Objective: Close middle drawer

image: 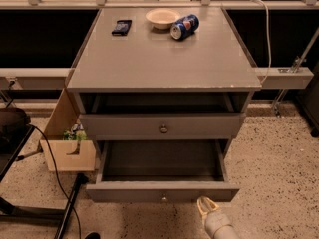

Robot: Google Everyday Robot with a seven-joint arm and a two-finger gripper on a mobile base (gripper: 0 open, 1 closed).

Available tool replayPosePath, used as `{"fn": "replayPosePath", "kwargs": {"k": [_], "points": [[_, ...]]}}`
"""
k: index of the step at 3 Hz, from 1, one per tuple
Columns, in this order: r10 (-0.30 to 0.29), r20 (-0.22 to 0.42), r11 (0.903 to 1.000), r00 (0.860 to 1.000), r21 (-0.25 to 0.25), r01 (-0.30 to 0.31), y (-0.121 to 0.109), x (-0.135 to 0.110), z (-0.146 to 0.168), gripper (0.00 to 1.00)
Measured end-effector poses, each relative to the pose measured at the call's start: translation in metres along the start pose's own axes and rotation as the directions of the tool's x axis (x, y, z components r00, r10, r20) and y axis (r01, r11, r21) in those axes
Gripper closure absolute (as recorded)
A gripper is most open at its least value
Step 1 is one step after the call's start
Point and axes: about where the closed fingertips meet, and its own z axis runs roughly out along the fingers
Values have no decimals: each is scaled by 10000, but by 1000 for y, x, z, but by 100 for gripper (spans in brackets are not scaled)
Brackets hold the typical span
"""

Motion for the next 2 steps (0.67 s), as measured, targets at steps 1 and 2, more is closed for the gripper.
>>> {"fn": "replayPosePath", "kwargs": {"k": [1, 2], "points": [[323, 408, 9989, 9986, 333, -336, -9, -9, 19, 100], [631, 959, 9960, 9934, 570, -688, -15, -31, 48, 100]]}}
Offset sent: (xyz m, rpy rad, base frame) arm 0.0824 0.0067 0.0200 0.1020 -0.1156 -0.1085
